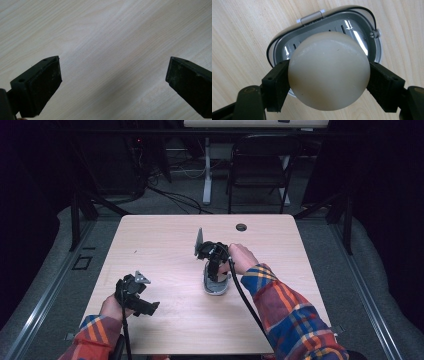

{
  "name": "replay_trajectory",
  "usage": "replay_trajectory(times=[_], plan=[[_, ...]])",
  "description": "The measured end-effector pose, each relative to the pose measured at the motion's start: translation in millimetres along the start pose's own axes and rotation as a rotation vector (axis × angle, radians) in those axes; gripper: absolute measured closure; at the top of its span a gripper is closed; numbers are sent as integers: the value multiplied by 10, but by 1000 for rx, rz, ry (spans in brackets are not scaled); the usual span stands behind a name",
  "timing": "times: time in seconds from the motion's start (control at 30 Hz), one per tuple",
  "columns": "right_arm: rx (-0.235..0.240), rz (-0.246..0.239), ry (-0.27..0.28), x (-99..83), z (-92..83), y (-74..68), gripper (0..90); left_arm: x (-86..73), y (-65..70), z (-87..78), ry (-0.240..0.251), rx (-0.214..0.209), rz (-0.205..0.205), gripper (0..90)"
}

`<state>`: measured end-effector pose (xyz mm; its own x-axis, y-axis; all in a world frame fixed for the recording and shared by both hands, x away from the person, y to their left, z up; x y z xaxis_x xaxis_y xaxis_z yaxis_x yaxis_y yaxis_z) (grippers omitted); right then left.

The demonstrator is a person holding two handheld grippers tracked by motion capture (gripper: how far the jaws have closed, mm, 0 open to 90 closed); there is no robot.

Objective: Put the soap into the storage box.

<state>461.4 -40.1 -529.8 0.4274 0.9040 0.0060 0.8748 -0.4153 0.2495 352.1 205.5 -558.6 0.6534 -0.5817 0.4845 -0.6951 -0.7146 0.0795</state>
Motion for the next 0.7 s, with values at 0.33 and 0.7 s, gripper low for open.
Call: replay_trajectory(times=[0.33, 0.7], plan=[[14, -8, -4, -21, 126, -38, 246, 0, 0, 0, -1, 1, -1, 2], [-1, -20, 8, -26, 194, -62, 244, 0, 0, 0, -2, 1, -1, 1]])
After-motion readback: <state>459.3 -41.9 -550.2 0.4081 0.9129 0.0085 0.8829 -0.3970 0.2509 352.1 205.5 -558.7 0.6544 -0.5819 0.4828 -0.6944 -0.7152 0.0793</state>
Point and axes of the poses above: each handheld gripper's, and its own axes: z roughly forward along the jaws, x roughly out of its top, y roughly to its right, the point moved 5 cm from there along z, roughly forward along the jaws, and after that the axes turned 11 degrees about -x, right-handed, at the moved point
